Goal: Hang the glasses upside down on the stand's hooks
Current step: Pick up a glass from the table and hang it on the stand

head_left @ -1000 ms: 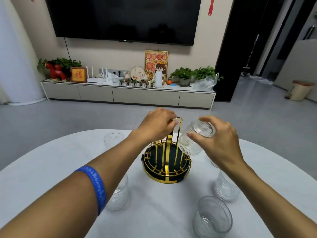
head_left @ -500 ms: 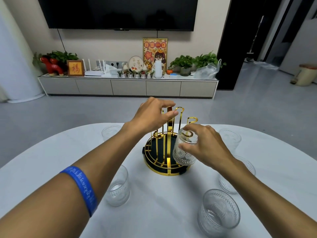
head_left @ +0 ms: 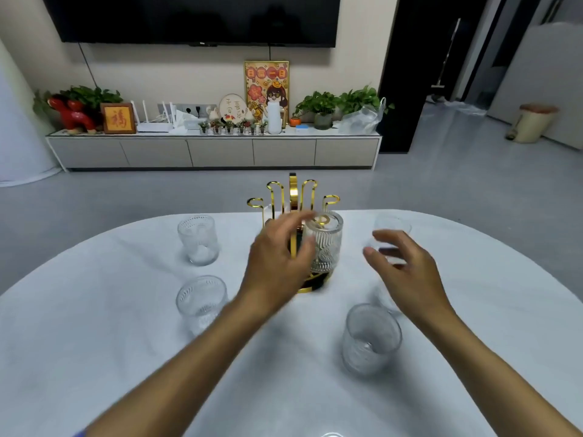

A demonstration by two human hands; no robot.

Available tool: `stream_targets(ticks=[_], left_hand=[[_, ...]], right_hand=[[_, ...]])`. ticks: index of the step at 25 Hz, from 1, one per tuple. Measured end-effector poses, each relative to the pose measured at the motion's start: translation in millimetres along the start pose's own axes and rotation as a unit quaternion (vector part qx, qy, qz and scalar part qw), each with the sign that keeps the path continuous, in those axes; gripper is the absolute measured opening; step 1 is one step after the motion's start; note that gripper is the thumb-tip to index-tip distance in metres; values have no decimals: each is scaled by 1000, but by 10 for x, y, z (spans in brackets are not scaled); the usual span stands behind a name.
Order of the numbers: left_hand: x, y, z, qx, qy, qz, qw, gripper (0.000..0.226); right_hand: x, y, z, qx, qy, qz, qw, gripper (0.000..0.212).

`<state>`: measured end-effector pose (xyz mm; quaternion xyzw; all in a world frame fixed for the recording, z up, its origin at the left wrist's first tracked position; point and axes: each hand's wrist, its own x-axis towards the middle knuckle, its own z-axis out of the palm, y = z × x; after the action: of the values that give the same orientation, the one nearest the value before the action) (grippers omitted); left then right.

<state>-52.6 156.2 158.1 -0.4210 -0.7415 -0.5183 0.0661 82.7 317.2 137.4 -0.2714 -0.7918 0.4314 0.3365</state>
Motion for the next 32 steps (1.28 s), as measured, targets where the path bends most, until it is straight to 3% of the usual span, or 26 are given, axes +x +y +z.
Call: stream_targets(ticks=[1, 3, 5, 7, 9, 11, 14, 16, 18, 20, 22, 23, 27, 30, 32], left_hand=[[-308, 67, 90, -14, -57, -10, 998, 47], [-768, 197, 328, 11, -218, -51, 975, 80], [-956, 204, 594, 68, -305, -84, 946, 110], [-944, 187, 740, 99, -289, -118, 945, 113], [-922, 187, 748, 107, -253, -134, 952, 100], [-947, 244, 673, 109, -221, -93, 965, 88], [-918, 376, 474, 63, -159, 29, 985, 77], [-800, 494, 346, 61, -138, 125, 981, 72], [-603, 595, 210, 81, -139, 193, 968, 74], [-315, 597, 18, 97, -188, 206, 955, 84], [14, 480, -195, 109, -238, 188, 946, 87], [186, 398, -281, 111, -229, 165, 953, 79], [885, 18, -351, 173, -101, 38, 979, 44], [1241, -270, -213, 239, -125, 10, 963, 44], [1335, -441, -165, 214, -150, -11, 965, 46]], right_hand=[[-187, 110, -106, 10, 16, 43, 999, 17], [-528, 302, -242, 3, -3, 142, 990, 3], [-735, 385, -267, 34, -61, 229, 971, 14], [-823, 384, -264, 90, -82, 280, 952, 24], [-863, 354, -299, 128, -82, 312, 938, 32], [-895, 347, -352, 161, -104, 372, 908, 45], [-818, 226, -388, 246, -221, 456, 826, 75], [-644, 43, -368, 325, -255, 429, 803, 69], [-406, -192, -327, 364, -248, 376, 815, 49], [-123, -363, -299, 359, -214, 326, 847, 41], [183, -475, -322, 328, -142, 270, 894, 45], [349, -524, -335, 307, -103, 232, 917, 48], [998, -615, -216, 188, 23, 54, 981, 53], [1335, -480, -6, 102, 24, -15, 994, 55], [1463, -343, 99, 58, 3, -33, 998, 54]])
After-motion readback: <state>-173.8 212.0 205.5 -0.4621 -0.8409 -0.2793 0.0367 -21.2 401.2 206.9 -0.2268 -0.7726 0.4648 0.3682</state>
